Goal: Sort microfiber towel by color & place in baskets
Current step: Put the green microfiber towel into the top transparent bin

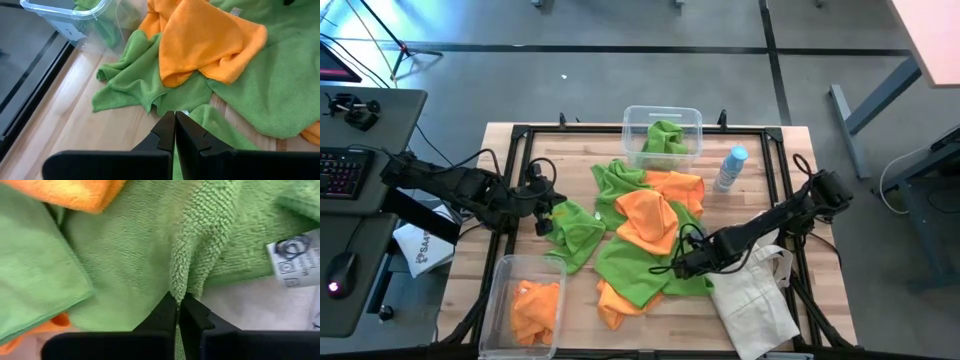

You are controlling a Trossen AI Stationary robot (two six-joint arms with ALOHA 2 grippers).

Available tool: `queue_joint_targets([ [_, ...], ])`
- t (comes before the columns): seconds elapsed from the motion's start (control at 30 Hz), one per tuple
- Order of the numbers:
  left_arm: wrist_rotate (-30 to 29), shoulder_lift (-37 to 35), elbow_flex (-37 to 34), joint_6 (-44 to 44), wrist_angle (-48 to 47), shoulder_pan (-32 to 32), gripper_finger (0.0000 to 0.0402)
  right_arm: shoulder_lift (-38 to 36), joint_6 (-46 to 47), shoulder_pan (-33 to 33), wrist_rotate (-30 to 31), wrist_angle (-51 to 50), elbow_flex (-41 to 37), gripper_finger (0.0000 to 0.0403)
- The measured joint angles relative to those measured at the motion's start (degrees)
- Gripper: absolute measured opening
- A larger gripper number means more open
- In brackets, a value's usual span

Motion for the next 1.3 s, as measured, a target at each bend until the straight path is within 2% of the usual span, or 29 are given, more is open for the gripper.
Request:
queue_joint_targets([
  [0.13, 0.05, 0.00, -0.01, 0.01, -0.04, 0.00, 0.0000, -0.74, -3.00, 0.24, 1.97, -2.99, 3.66, 0.0003],
  [0.27, 0.13, 0.00, -0.01, 0.00, -0.01, 0.00, 0.0000, -2.24, -4.05, 1.03, 8.21, -15.62, 11.11, 0.0002],
  [0.5, -0.25, 0.00, -0.01, 0.01, -0.01, 0.00, 0.0000, -3.52, -8.45, 2.47, 26.12, -36.12, 30.38, 0.0001],
  [0.7, -0.36, 0.00, -0.01, 0.03, 0.00, 0.00, 0.0000, -3.54, -21.34, 1.40, 43.51, -38.26, 43.51, 0.0001],
  [0.8, -0.36, 0.00, -0.01, 0.03, 0.00, 0.00, 0.0000, -3.54, -27.89, -0.27, 48.80, -38.19, 48.34, 0.0000],
  [0.97, -0.51, 0.00, -0.01, 0.05, 0.00, 0.00, 0.0000, -3.54, -36.84, -4.96, 52.55, -37.62, 53.21, 0.0000],
  [1.3, -1.89, 0.00, -0.01, 3.48, -0.07, 0.00, 0.0000, -3.50, -51.62, -15.60, 53.10, -26.91, 54.25, 0.0000],
])
